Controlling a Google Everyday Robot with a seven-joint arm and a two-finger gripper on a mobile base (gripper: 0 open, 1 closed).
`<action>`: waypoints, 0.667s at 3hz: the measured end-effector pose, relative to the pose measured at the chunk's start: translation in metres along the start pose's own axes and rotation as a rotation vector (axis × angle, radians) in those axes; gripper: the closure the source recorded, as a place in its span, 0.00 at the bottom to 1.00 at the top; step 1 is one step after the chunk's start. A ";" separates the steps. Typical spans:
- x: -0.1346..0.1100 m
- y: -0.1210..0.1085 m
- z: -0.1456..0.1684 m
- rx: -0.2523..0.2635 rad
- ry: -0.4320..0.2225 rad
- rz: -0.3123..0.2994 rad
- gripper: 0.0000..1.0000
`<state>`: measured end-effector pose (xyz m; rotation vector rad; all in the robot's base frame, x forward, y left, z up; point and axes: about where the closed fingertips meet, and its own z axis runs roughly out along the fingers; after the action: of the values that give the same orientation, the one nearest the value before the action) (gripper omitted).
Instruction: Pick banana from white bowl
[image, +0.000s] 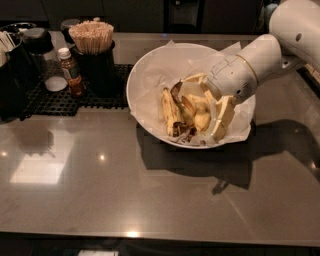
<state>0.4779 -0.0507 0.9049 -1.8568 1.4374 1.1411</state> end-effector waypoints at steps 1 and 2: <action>0.000 0.000 0.000 0.000 0.000 0.000 0.00; 0.000 0.000 0.000 0.000 0.000 0.000 0.19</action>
Offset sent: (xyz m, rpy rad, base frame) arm 0.0000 0.0000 -0.0001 0.0004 0.0003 0.0000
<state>0.4779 -0.0507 0.9048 -1.8564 1.4373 1.1416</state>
